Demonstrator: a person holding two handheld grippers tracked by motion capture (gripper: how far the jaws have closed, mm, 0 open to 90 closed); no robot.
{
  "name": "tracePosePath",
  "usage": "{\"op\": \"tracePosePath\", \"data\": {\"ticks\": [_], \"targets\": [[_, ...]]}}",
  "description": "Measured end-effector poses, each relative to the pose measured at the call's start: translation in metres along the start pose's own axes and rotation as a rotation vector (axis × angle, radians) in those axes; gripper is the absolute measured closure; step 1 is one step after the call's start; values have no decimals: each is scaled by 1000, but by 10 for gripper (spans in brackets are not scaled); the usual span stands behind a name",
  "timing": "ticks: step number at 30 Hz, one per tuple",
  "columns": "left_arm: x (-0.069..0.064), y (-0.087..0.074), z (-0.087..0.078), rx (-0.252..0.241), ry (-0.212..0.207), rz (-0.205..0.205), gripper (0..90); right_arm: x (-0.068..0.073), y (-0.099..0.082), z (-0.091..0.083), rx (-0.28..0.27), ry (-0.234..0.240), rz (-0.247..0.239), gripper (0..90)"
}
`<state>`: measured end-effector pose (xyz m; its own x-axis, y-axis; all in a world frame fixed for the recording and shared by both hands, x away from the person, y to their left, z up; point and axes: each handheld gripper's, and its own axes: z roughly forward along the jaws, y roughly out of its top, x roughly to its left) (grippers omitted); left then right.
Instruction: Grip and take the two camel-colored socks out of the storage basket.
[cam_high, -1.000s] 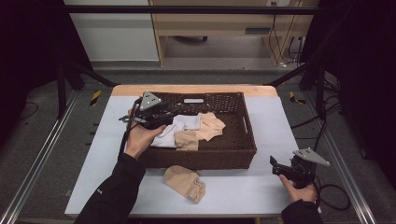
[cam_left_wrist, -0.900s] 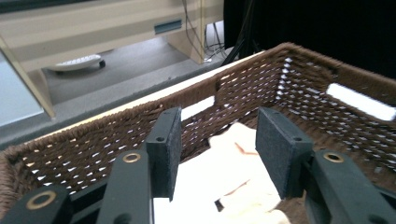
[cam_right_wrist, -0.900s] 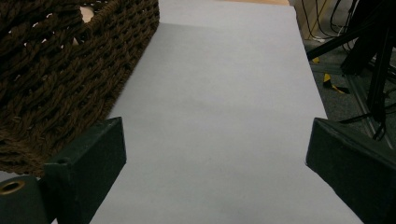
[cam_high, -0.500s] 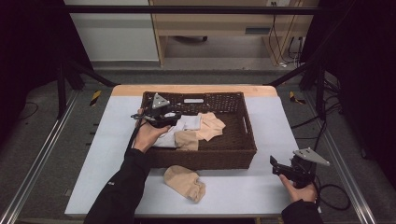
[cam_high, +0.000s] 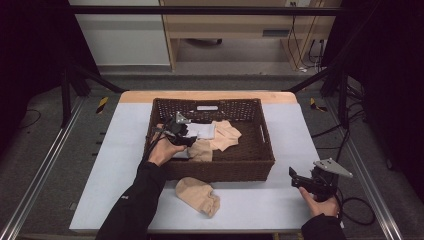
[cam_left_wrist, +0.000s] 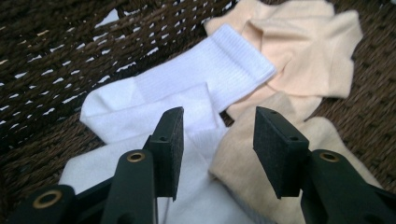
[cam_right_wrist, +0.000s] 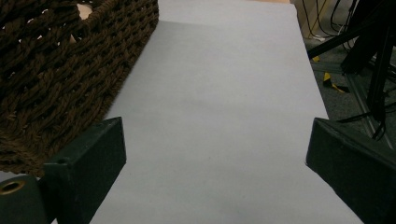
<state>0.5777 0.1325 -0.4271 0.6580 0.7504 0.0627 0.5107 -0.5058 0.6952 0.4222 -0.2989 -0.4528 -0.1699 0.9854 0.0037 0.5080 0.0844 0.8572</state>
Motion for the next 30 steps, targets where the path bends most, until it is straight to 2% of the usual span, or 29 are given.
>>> {"op": "tracePosePath", "data": {"ticks": [4,10,14,18,20,24,27,30], "targets": [[-3,-3,5,40,10,24,522,1,0,0,1,-1,-1,52],[-6,-6,10,92,1,59,532,1,0,0,0,3,-4,52],[-6,-7,12,138,-34,44,629,1,0,1,3,3,-4,53],[-7,-7,11,161,-40,37,748,2,0,0,5,3,-5,54],[-7,-6,9,162,-42,33,822,2,0,0,3,4,0,54],[-6,-5,6,141,-42,20,842,1,0,-1,1,3,-1,54],[-5,-4,3,97,-49,-2,847,1,0,-1,-1,0,0,54],[-2,-4,-3,20,-57,-47,849,0,0,-1,-1,-1,1,54]]}}
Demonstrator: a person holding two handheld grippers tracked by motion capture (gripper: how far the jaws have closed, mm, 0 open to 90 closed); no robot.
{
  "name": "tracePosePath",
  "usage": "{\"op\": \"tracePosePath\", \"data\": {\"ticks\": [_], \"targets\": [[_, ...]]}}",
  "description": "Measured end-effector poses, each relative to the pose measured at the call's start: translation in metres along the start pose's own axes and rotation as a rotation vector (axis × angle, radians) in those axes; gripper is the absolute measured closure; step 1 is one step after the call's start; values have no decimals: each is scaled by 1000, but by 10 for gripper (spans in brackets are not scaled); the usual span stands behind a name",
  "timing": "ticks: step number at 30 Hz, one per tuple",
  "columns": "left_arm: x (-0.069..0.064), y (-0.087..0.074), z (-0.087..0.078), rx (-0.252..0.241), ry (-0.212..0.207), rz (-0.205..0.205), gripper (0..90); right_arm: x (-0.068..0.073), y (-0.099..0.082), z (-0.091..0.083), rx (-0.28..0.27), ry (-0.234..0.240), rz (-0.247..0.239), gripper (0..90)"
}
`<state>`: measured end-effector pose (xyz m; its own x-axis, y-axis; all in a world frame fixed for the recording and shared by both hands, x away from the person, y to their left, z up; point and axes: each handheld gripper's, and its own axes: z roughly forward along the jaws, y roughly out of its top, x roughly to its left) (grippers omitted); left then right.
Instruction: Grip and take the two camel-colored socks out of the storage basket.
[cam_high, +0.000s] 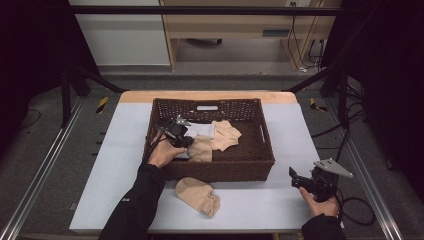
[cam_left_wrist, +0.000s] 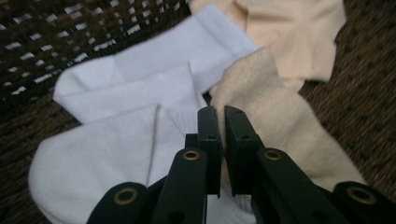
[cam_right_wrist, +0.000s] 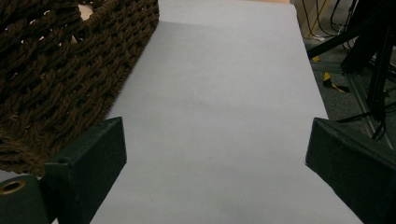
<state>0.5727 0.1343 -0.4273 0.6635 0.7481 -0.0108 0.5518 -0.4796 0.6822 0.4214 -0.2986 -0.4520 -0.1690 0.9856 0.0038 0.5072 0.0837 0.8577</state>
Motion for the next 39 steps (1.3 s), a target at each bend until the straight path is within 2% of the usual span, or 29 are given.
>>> {"op": "tracePosePath", "data": {"ticks": [10,14,16,18,22,25,27,33,35,38,39], "targets": [[4,0,-17,-197,1,-48,851,0,0,-1,-3,-4,-1,54],[4,-1,-23,-254,9,-52,851,-1,0,-1,-4,-1,4,55],[3,0,-25,-266,28,-44,851,0,0,-2,-8,-4,2,55],[2,1,-27,-284,29,-39,851,0,0,-1,-7,-4,0,55],[2,5,-35,-359,34,-57,851,0,0,0,-5,0,-2,54],[2,8,-46,-412,41,-64,851,0,0,0,-5,-2,-2,54],[0,11,-59,-466,33,-80,851,0,0,0,-5,-3,-1,54],[-7,20,-95,-581,12,-92,851,1,0,-1,-11,-4,-1,54],[-9,20,-102,-597,10,-90,851,0,0,-1,-10,-4,-1,54],[-13,20,-115,-612,-26,-90,851,0,0,-1,-10,-5,0,54],[-14,19,-118,-616,-26,-88,851,0,0,-1,-8,-6,1,54]]}}
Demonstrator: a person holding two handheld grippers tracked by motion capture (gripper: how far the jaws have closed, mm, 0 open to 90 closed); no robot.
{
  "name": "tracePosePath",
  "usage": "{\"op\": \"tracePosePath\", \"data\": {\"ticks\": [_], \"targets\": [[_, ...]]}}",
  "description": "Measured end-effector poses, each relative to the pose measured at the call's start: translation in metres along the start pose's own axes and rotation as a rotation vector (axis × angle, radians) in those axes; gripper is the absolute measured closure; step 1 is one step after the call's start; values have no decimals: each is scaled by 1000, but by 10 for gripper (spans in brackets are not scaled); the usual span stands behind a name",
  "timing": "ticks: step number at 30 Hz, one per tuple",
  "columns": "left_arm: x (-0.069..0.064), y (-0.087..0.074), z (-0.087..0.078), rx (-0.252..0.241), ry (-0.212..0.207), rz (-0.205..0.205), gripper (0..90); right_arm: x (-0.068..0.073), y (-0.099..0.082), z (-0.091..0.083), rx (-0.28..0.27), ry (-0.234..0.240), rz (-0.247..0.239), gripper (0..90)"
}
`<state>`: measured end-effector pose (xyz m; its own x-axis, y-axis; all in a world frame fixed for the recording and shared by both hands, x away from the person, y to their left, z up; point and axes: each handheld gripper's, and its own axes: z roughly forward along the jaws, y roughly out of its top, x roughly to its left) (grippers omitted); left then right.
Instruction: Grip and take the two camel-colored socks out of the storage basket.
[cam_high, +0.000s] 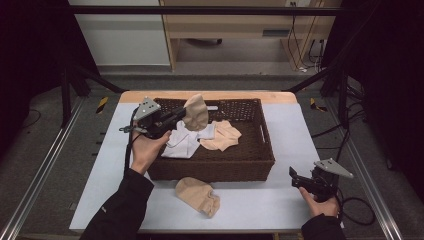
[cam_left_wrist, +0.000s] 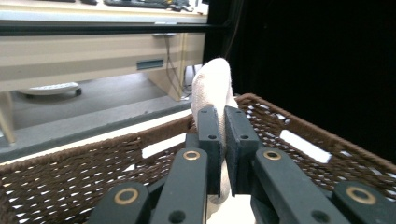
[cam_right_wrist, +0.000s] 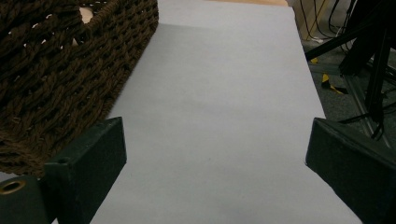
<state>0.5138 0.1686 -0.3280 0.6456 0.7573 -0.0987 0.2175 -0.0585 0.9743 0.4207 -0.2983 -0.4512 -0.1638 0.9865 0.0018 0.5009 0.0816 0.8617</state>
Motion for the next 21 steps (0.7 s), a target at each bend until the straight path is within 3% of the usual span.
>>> {"op": "tracePosePath", "data": {"ticks": [4,12,21], "targets": [[-5,3,-10,-22,-9,0,851,0,0,0,0,0,0,54],[-25,14,-46,-91,-46,31,850,-1,0,-1,0,2,2,54],[-40,16,-79,-117,-80,35,850,-1,0,-2,-4,-3,1,54]]}}
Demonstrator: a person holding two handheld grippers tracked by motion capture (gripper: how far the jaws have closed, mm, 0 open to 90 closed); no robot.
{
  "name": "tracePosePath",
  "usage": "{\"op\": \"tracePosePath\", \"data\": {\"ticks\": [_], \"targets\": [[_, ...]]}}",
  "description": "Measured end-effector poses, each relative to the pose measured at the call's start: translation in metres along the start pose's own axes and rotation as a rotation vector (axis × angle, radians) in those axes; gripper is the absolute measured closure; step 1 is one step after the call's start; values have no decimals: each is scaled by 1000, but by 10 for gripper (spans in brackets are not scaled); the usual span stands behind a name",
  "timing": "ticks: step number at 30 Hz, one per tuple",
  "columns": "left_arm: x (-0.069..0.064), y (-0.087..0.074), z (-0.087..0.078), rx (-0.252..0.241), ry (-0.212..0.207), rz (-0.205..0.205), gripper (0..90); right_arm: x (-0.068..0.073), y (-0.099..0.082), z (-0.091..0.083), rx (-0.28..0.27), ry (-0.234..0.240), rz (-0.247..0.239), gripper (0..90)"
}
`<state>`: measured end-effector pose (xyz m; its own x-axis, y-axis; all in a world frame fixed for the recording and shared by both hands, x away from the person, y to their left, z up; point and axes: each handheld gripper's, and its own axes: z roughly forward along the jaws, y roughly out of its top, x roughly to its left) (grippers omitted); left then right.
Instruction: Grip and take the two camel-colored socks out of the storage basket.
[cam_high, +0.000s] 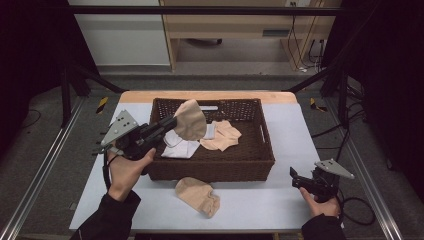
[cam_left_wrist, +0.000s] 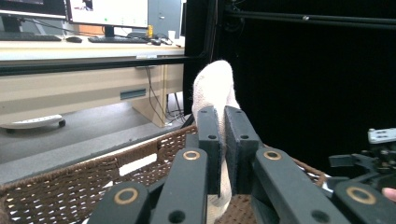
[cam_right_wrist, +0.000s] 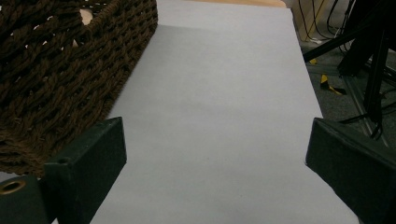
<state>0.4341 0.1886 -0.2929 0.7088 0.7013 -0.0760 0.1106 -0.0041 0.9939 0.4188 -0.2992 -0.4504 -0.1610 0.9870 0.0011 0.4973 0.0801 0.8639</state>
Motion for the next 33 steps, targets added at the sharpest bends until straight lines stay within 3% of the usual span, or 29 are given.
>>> {"op": "tracePosePath", "data": {"ticks": [10,19,27,33], "targets": [[-18,-15,-32,16,-39,17,850,1,0,-1,-6,-2,-2,54],[-24,-32,-46,25,-59,10,849,1,0,-1,-4,-2,0,54],[-33,-57,-53,107,-74,12,848,1,0,-2,-2,-1,2,54],[-38,-87,-51,197,-84,-1,848,1,-1,-1,1,0,-1,54]]}}
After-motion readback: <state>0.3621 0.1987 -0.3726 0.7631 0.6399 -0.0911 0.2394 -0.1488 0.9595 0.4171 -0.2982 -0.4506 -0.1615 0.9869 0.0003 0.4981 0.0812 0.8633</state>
